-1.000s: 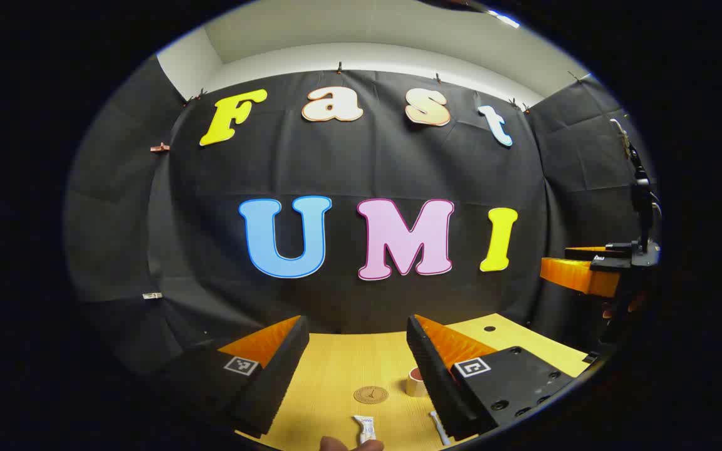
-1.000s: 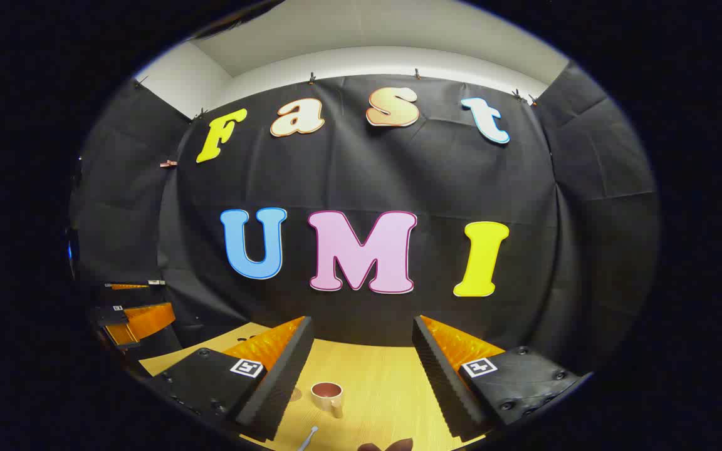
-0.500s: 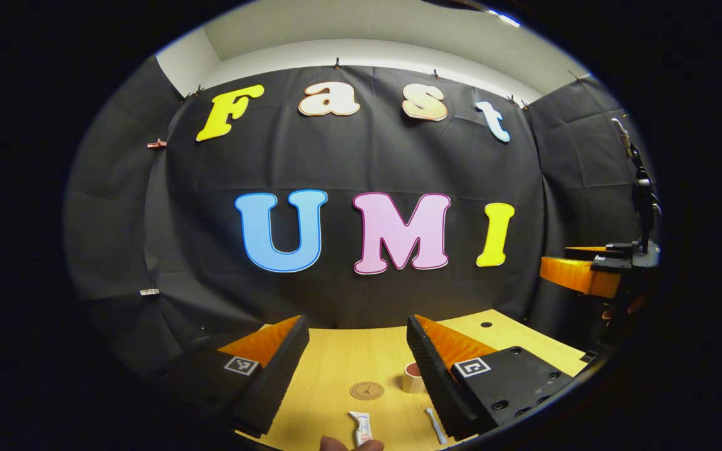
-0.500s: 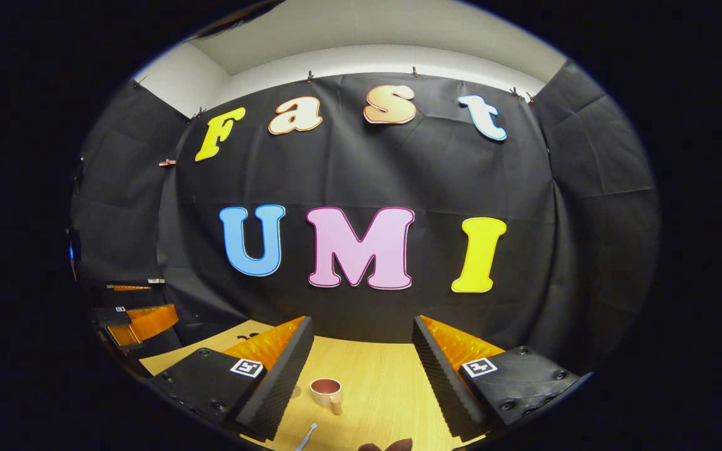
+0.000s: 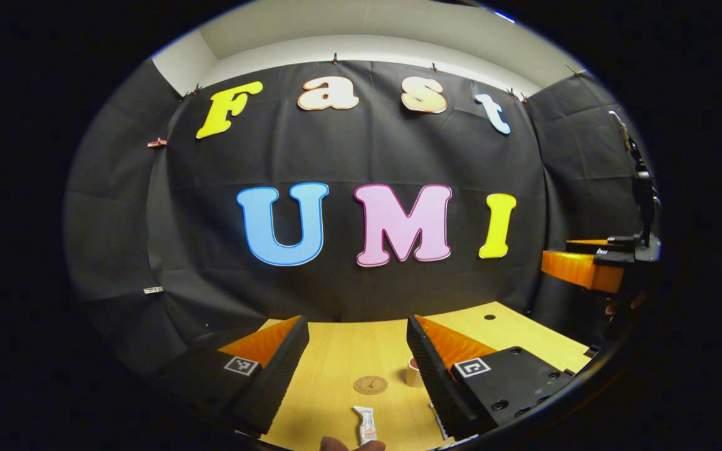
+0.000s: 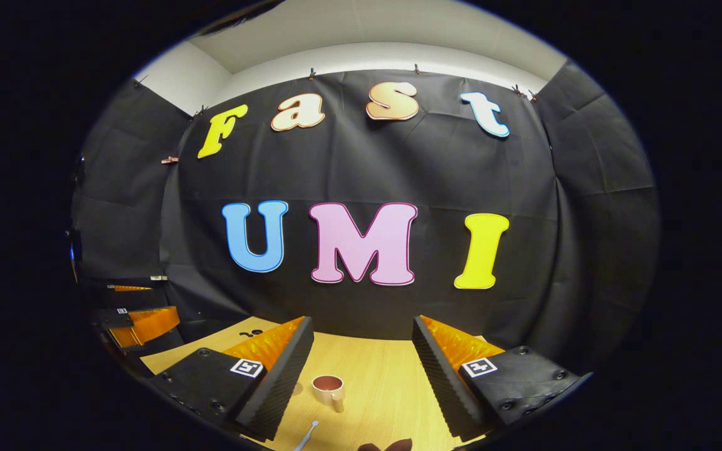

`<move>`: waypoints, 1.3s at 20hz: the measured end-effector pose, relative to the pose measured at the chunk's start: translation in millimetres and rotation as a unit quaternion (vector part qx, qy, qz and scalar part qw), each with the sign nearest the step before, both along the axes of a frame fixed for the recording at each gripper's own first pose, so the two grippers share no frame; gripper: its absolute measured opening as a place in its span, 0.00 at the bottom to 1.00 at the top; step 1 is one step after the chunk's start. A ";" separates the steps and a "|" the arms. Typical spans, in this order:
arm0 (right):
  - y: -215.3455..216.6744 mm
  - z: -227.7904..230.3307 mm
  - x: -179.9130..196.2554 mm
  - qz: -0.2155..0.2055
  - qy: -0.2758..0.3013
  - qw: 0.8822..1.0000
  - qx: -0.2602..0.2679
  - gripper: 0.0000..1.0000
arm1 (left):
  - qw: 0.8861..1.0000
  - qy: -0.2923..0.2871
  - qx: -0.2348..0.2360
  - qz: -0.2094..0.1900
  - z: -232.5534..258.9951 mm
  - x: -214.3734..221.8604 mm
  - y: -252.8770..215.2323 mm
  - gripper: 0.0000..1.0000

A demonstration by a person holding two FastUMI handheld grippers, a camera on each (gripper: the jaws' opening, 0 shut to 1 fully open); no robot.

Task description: Put the toothbrush and toothpaste on the desktop into the cup, then pick up the cup and place it on the coaster on the desktop.

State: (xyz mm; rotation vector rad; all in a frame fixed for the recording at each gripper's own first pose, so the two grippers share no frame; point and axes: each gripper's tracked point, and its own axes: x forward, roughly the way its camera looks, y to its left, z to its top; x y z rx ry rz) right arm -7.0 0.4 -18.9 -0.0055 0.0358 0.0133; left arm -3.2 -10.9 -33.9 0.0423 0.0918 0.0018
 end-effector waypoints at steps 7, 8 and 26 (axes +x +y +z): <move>-3.5 -41.1 -11.9 0.006 0.056 0.998 0.000 0.98 | 0.988 0.149 0.024 -0.013 -137.0 18.6 -20.7 0.98; -5.9 -46.2 -13.6 0.005 0.062 0.998 -0.001 0.98 | 0.987 0.162 0.019 -0.010 -151.6 22.3 -20.9 0.98; -68.0 -89.4 -11.8 -0.039 0.129 0.991 0.008 0.98 | 0.948 0.317 0.032 0.027 -317.3 56.0 -12.8 0.90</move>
